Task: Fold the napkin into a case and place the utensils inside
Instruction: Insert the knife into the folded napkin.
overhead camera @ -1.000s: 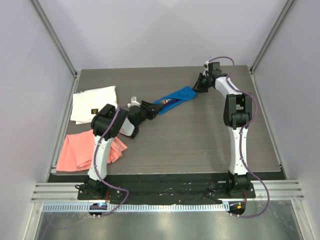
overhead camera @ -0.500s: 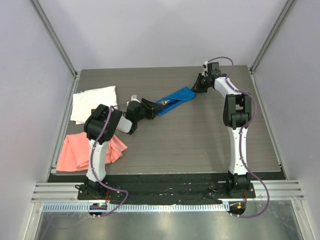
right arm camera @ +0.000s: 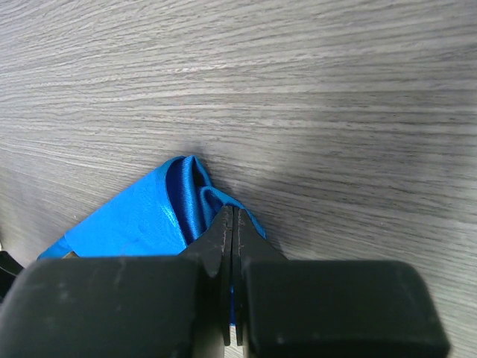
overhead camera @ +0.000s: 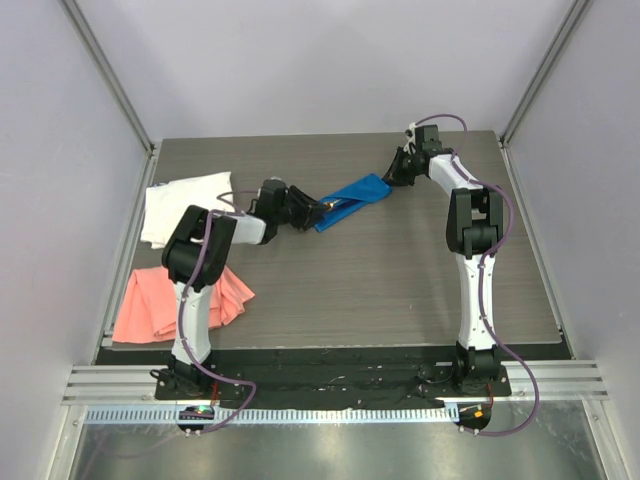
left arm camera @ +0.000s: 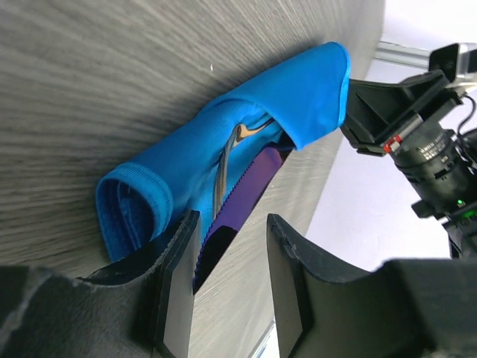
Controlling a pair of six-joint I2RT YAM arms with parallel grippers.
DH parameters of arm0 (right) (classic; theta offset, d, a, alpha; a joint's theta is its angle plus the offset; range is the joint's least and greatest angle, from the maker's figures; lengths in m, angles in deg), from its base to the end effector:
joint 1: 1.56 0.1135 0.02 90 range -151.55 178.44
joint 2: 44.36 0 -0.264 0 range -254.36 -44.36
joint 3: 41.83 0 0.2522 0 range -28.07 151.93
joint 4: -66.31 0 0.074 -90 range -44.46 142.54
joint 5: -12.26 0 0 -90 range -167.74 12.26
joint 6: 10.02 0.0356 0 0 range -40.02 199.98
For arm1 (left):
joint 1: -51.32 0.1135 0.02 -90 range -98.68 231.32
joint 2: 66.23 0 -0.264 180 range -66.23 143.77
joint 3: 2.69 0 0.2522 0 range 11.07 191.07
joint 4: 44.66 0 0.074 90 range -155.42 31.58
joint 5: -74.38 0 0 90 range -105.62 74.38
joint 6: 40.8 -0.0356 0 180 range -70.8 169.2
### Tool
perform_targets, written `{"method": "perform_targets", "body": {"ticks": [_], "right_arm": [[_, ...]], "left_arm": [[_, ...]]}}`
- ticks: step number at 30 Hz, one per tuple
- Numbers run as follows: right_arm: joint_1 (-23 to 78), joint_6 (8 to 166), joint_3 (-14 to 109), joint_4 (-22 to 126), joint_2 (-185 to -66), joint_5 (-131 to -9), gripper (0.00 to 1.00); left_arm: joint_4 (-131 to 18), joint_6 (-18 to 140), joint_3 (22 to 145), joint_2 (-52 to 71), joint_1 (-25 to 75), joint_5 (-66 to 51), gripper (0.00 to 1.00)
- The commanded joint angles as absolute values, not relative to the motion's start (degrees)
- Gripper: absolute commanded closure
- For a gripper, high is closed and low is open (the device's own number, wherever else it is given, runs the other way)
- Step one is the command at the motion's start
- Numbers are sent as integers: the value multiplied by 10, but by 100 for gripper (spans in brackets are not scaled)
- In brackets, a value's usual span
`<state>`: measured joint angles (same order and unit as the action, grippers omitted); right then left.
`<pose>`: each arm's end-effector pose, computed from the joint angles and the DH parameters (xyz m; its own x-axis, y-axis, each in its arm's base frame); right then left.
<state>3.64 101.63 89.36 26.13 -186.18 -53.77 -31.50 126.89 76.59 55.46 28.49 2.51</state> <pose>0.5392 0.0636 0.1476 -0.8423 0.2619 -0.4711 -0.0298 0.8501 0.5258 0.4003 -0.1805 0.1154 -0.7007 -0.7124 -0.0375 -0.3080 0.3495 -0.8849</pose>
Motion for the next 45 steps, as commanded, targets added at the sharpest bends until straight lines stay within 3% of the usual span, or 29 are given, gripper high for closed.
{"method": "perform_targets", "body": {"ticks": [1, 21, 34, 41, 45], "right_arm": [[42, 1022, 891, 268, -1866, -530, 99], [41, 1021, 891, 269, -1862, -530, 99], [41, 1025, 899, 264, -1856, -531, 99], [42, 1027, 903, 259, -1848, -536, 99], [40, 1027, 913, 253, -1843, -537, 94]], "left_arm": [[-432, 1226, 820, 539, 286, 38, 57], [-581, 1125, 849, 491, 307, 81, 58], [-696, 1027, 859, 435, 310, 40, 58], [-737, 975, 866, 426, 311, 13, 75], [-741, 947, 859, 407, 309, 8, 78]]}}
